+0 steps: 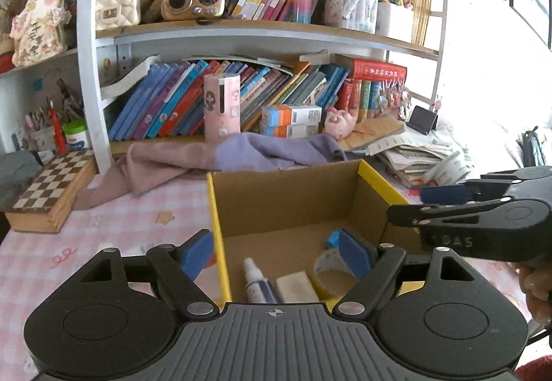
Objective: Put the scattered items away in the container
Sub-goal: 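Lift both tools out of the box and move back toward the table items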
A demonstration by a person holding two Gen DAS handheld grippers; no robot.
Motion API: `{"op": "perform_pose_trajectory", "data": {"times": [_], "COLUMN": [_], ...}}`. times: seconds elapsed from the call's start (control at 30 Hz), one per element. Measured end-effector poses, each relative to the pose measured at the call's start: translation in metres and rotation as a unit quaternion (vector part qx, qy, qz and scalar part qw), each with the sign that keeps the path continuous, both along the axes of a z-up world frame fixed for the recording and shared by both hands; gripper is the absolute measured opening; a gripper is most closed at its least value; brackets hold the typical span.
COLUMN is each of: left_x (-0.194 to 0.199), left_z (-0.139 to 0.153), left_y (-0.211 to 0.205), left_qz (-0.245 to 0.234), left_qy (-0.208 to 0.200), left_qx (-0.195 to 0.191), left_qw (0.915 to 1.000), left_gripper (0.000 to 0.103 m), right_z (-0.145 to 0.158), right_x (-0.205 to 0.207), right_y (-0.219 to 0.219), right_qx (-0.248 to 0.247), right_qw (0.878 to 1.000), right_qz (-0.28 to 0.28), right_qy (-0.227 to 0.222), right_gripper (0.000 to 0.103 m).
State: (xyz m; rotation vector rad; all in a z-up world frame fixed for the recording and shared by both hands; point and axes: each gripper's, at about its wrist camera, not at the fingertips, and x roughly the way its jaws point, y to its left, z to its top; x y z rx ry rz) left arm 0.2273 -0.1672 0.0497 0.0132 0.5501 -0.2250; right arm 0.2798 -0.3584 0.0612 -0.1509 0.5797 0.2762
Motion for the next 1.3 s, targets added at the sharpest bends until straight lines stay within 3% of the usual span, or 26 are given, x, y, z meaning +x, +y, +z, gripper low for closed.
{"op": "perform_pose_trajectory", "data": {"times": [0.23,0.6,0.77,1.0,1.3], "left_x": [-0.020,-0.065,-0.087,-0.114,-0.145], "left_z": [-0.002,0.002,-0.001,-0.002,-0.005], "left_y": [0.028,0.078,0.107,0.127,0.142], "left_qz": [0.012,0.028,0.044,0.018,-0.025], "left_qy": [0.016,-0.020,-0.026,-0.019,-0.016], "left_qx": [-0.010,-0.006,-0.018,-0.006,0.013], "left_qw": [0.9998,0.9994,0.9985,0.9996,0.9995], "left_gripper": [0.082,0.082,0.082,0.085,0.089], "right_z": [0.004,0.005,0.002,0.000,-0.009], "right_x": [-0.030,-0.083,-0.102,-0.132,-0.173], "right_y": [0.009,0.036,0.056,0.090,0.117], "right_qx": [0.005,0.000,-0.004,-0.012,-0.008], "right_qw": [0.999,0.997,0.996,0.997,0.996], "right_qz": [-0.033,-0.065,-0.073,-0.065,-0.083], "right_qy": [-0.017,-0.051,-0.046,-0.040,-0.027], "right_gripper": [0.042,0.048,0.051,0.058,0.061]}}
